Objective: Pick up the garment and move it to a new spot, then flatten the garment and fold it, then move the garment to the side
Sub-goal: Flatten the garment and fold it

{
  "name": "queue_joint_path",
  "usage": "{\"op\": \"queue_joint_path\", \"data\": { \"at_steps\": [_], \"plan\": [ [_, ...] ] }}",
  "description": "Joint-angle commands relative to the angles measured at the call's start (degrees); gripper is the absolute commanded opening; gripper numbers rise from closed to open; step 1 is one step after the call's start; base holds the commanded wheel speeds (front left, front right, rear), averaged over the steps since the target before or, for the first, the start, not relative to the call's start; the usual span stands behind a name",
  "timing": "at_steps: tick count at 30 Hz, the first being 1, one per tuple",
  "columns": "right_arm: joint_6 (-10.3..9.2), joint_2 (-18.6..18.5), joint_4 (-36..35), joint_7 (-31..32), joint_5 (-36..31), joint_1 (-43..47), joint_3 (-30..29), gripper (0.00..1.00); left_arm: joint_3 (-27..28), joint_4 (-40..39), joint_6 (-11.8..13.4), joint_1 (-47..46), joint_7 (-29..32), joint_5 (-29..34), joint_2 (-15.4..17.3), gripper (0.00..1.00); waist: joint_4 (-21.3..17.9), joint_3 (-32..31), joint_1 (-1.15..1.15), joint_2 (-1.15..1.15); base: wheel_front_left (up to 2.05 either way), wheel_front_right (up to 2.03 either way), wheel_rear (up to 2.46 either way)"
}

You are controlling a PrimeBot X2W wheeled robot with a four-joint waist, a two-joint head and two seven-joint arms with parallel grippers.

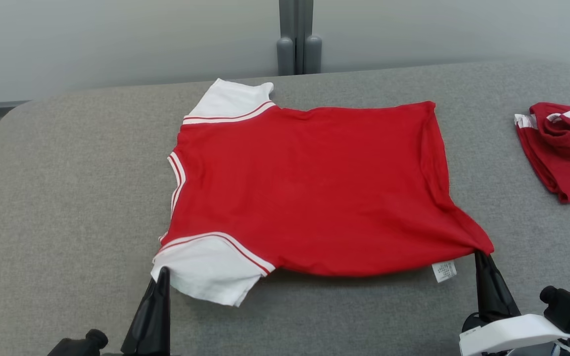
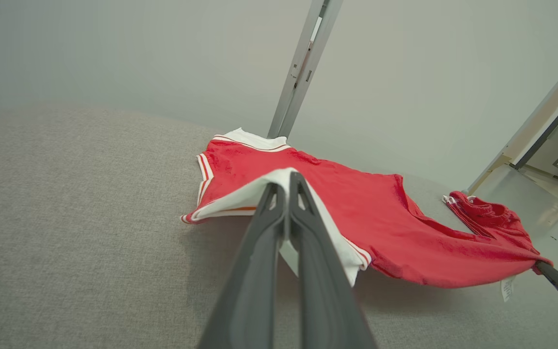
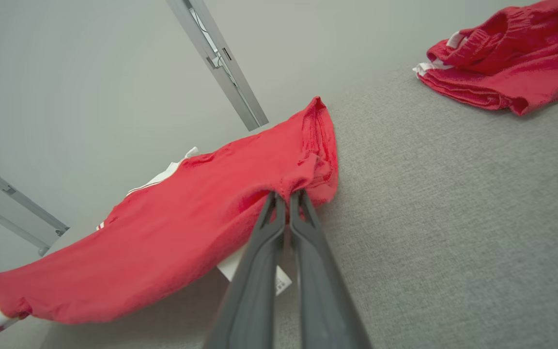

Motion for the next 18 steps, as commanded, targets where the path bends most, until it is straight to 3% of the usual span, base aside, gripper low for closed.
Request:
{"op": "queue_joint_path", "data": {
  "at_steps": [1, 9, 18],
  "plan": [
    [-0.04, -0.2, 1.5, -0.1, 0.4, -1.3, 0.0, 0.0, -0.1, 1.5, -0.5, -1.8, 0.4, -0.4, 0.3, 0.0, -0.1, 0.8, 0.01, 0.0, 0.0, 0.0, 0.0],
    [-0.04, -0.2, 9.8, -0.9, 1.1, -7.6, 0.8, 0.0, -1.0, 11.0, -2.0, -10.3, -0.9, -0.3, 0.4, 0.0, -0.4, 4.8, 0.01, 0.0, 0.0, 0.0, 0.0],
    [-0.04, -0.2, 12.2, -1.2, 0.4, -17.9, 0.4, 0.0, -1.4, 20.8, -3.1, -26.6, -2.7, 0.8, 0.1, 0.0, -1.8, 10.6, 0.01, 0.0, 0.0, 0.0, 0.0]
  ]
}}
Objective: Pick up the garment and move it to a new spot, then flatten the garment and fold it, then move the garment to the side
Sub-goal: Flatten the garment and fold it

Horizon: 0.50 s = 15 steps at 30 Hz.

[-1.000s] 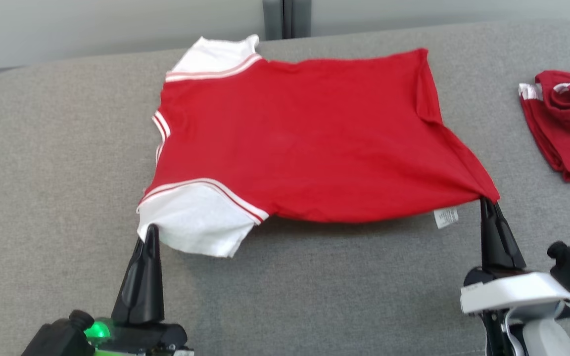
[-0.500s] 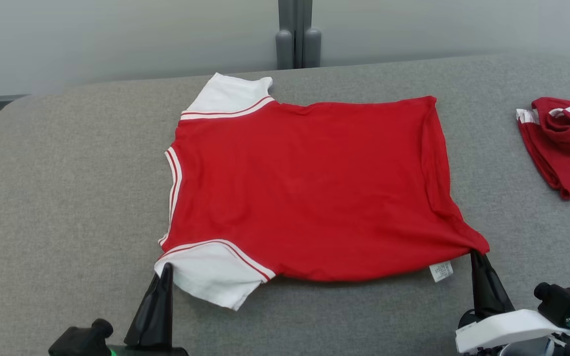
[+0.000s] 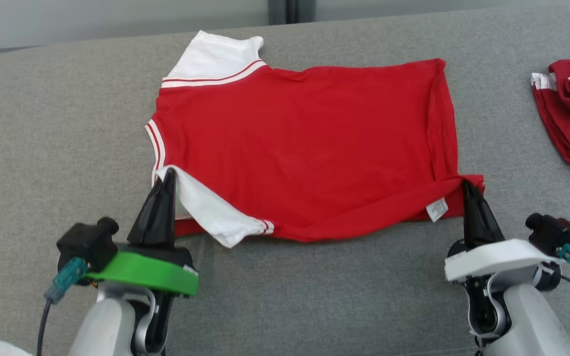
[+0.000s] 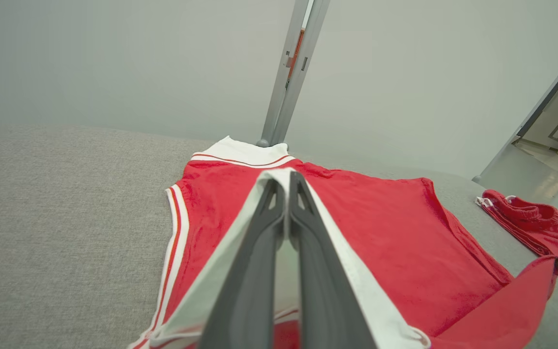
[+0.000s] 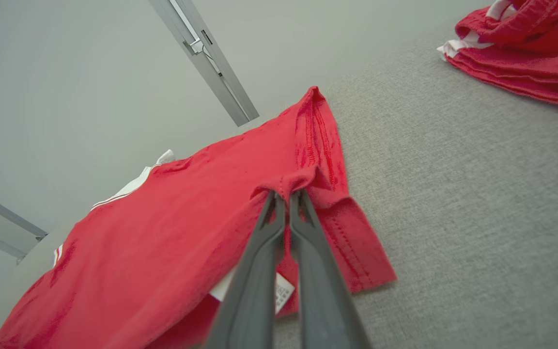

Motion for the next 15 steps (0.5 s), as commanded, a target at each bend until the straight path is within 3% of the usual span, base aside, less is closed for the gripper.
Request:
{"op": "queue_joint_path", "data": {
  "at_steps": [1, 15],
  "plan": [
    [-0.03, -0.2, 0.4, -0.2, -0.5, -2.0, -0.4, 0.0, 0.3, 1.6, -0.3, -2.8, -0.4, 0.5, 0.2, 0.0, -1.1, 2.7, 0.01, 0.0, 0.0, 0.0, 0.0],
    [-0.03, -0.2, 5.9, -0.3, -1.3, -12.3, -1.2, 0.0, 0.5, 19.1, -1.0, -20.3, -4.1, 2.1, 0.1, 0.0, -3.0, 7.8, 0.01, 0.0, 0.0, 0.0, 0.0]
  ]
}}
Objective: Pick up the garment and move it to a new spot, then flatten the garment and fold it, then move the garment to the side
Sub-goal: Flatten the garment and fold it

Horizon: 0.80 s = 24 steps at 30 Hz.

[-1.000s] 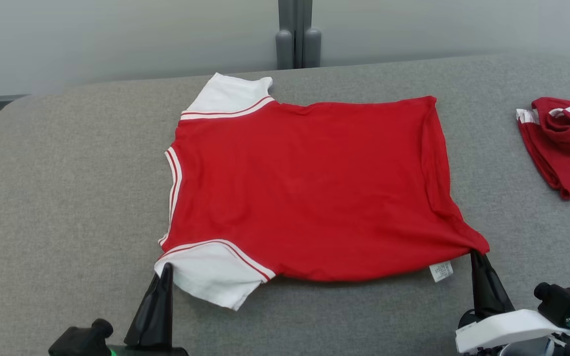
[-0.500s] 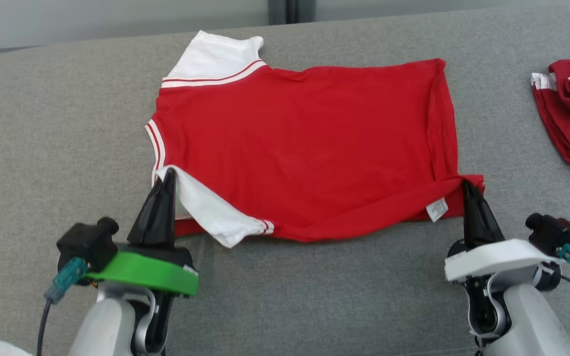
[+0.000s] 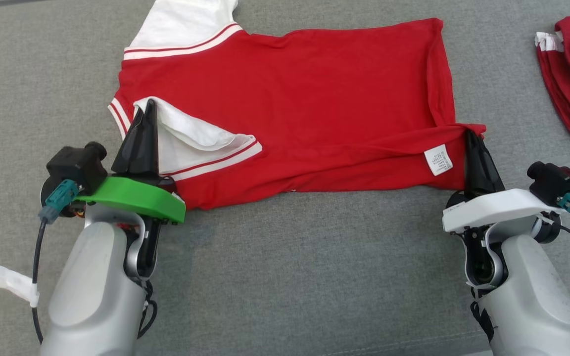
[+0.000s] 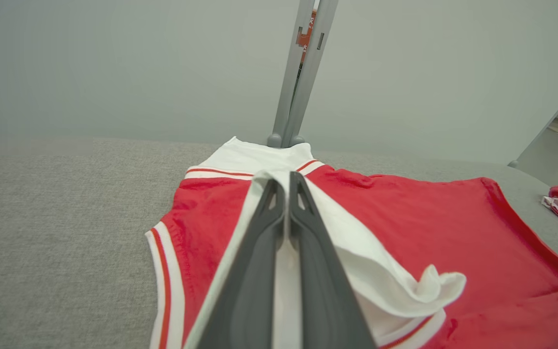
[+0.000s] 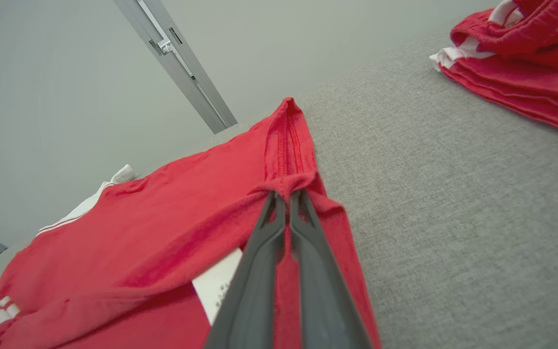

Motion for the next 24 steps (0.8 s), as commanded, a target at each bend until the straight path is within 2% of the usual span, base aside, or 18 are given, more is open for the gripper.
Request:
{"op": "queue_joint_path", "data": {
  "at_steps": [1, 5, 8, 9, 10, 11, 12, 13, 19, 24],
  "plan": [
    [-0.03, -0.2, 0.4, -0.3, 0.3, -0.8, 0.3, 0.0, -0.1, 1.0, -0.3, -1.9, -0.5, 0.5, 0.0, 0.0, -0.4, 0.5, 0.0, 0.0, 0.0, 0.0, 0.0],
    [-0.03, -0.2, 0.9, -0.2, 0.5, -1.4, 0.9, 0.02, 0.1, 3.5, -0.5, -4.7, -1.1, 1.4, -0.5, 0.0, -0.4, 0.6, 0.0, 0.0, 0.0, 0.0, 0.0],
    [-0.03, -0.2, 1.1, -0.2, 0.7, -1.6, 1.1, 0.47, 0.6, 5.0, -0.6, -6.7, -1.2, 2.1, -0.9, 0.0, -0.5, 0.6, 0.0, 0.0, 0.0, 0.0, 0.0],
    [-0.03, -0.2, 1.1, -0.2, 0.5, -1.8, 1.2, 0.79, 1.2, 5.1, -0.6, -7.5, -1.2, 2.3, -1.0, 0.0, -0.6, 0.7, 0.0, 0.0, 0.0, 0.0, 0.0],
    [-0.03, -0.2, 1.1, -0.2, 0.4, -2.0, 1.3, 1.0, 1.8, 5.2, -0.6, -7.9, -1.2, 2.5, -1.1, 0.0, -0.7, 0.8, 0.0, 0.0, 0.0, 0.0, 0.0],
    [-0.03, -0.2, 1.1, -0.2, -0.3, -2.3, 1.4, 1.0, 2.5, 5.4, -0.6, -8.1, -1.2, 2.9, -1.2, 0.0, -0.8, 0.8, 0.0, 0.0, 0.0, 0.0, 0.0],
    [-0.03, -0.2, 1.2, -0.2, -0.7, -2.4, 1.5, 1.0, 3.0, 5.3, -0.5, -8.4, -1.1, 3.3, -1.3, 0.44, -0.9, 0.9, 0.0, 0.0, 0.0, 0.0, 0.0],
    [-0.03, -0.2, 0.9, -0.2, -0.9, -2.5, 1.6, 1.0, 3.8, 5.0, -0.6, -8.5, -1.1, 3.8, -1.5, 1.0, -1.0, 0.9, 0.0, 0.0, 0.0, 0.0, 0.0],
    [-0.03, -0.2, -1.8, -0.2, -5.0, -0.8, 0.3, 1.0, 6.6, 1.5, -0.8, -5.8, -1.1, 5.9, -2.6, 1.0, -1.0, 0.2, 0.0, 0.0, 0.0, 0.0, 0.0],
    [-0.03, -0.2, -5.3, -0.2, -9.3, 3.5, -1.3, 1.0, 8.6, -3.3, -1.2, -0.3, -1.1, 5.1, -3.5, 1.0, -0.2, -2.5, 0.0, 0.0, 0.0, 0.0, 0.0]
  ]
}}
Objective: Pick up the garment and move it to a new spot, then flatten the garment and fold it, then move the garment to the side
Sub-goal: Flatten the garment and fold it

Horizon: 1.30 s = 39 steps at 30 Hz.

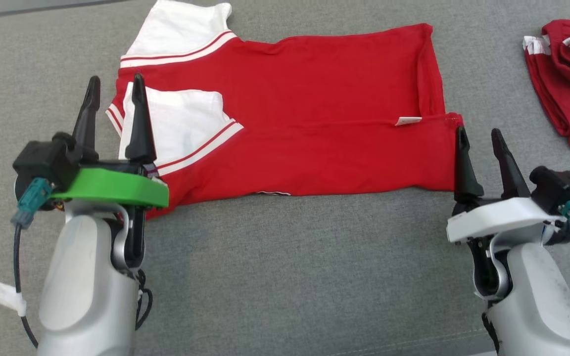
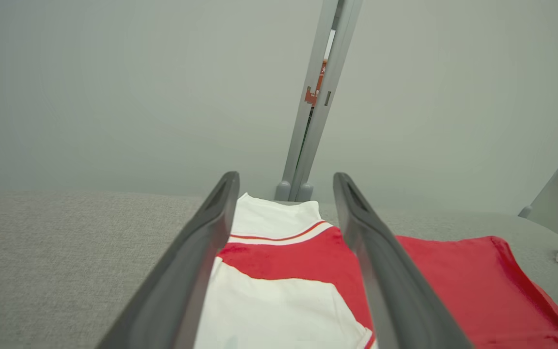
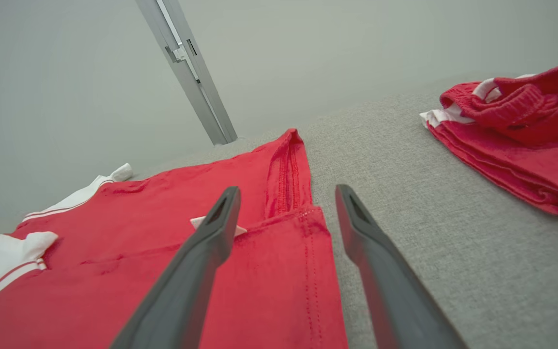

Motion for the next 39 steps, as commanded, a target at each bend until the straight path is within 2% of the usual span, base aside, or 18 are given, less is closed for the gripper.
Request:
{"op": "queue_joint_path", "data": {
  "at_steps": [1, 5, 9, 12, 18, 26, 27, 28, 30, 31, 39],
  "plan": [
    [-0.03, -0.2, -0.7, -0.2, -0.9, 2.2, -0.5, 1.0, 0.7, -1.3, -0.3, 2.5, 0.0, -0.6, 0.0, 1.0, 0.8, -2.0, 0.0, 0.0, 0.0, 0.0, 0.0],
    [-0.03, -0.2, -2.1, -0.2, -3.6, 6.9, -1.9, 1.0, 1.9, -2.9, -0.3, 9.5, 0.0, -1.1, -0.2, 1.0, 1.7, -5.3, 0.0, 0.0, 0.0, 0.0, 0.0],
    [-0.03, -0.2, -2.6, -0.2, -5.1, 10.9, -2.6, 1.0, 1.7, -0.3, -0.4, 15.1, 0.3, -2.0, 0.9, 1.0, 2.5, -8.3, 0.0, 0.0, 0.0, 0.0, 0.0],
    [-0.03, -0.2, -2.5, 0.2, -5.5, 12.5, -2.5, 1.0, 1.5, 3.0, -0.4, 17.5, 3.9, -4.3, 0.8, 1.0, 2.9, -9.4, 0.0, 0.0, 0.0, 0.0, 0.0],
    [-0.03, -0.2, -3.0, 1.8, -5.4, 12.5, -1.7, 1.0, 1.3, 8.2, -0.2, 16.0, 10.6, -9.5, 0.1, 1.0, 2.4, -8.7, 0.0, 0.0, 0.0, 0.0, 0.0],
    [-0.03, -0.2, -1.0, 3.2, -5.1, 10.0, -0.8, 1.0, 1.0, 13.1, 0.2, 12.0, 11.0, -13.7, -0.2, 1.0, 0.9, -6.4, 0.0, 0.0, 0.0, 0.0, 0.0],
    [-0.03, -0.2, -0.4, 3.2, -5.0, 9.6, -0.8, 1.0, 0.9, 13.8, 0.2, 11.6, 11.1, -14.4, -0.3, 0.83, 0.8, -6.2, 0.0, 0.0, 0.0, 0.0, 0.0],
    [-0.03, -0.2, 0.1, 3.3, -5.0, 9.2, -0.9, 1.0, 0.8, 14.2, 0.1, 11.3, 11.1, -14.6, -0.3, 0.62, 0.7, -6.1, 0.0, 0.0, 0.0, 0.0, 0.0],
    [-0.03, -0.2, 1.7, 3.6, -5.1, 8.2, -1.5, 1.0, 0.5, 15.0, 0.1, 10.4, 10.6, -15.3, -0.3, 0.12, 0.7, -5.7, 0.0, 0.0, 0.0, 0.0, 0.0],
    [-0.03, -0.2, 2.4, 3.7, -5.3, 7.7, -1.7, 1.0, 0.3, 15.3, 0.0, 10.2, 10.4, -15.5, -0.4, 0.0, 0.7, -5.5, 0.0, 0.0, 0.0, 0.0, 0.0],
    [-0.03, -0.2, 10.7, 5.7, -4.3, 3.0, -3.1, 1.0, -1.3, 16.3, -0.2, 9.0, 7.8, -17.3, -0.4, 0.0, 2.0, -5.3, 0.0, 0.0, 0.0, 0.0, 0.0]
  ]
}}
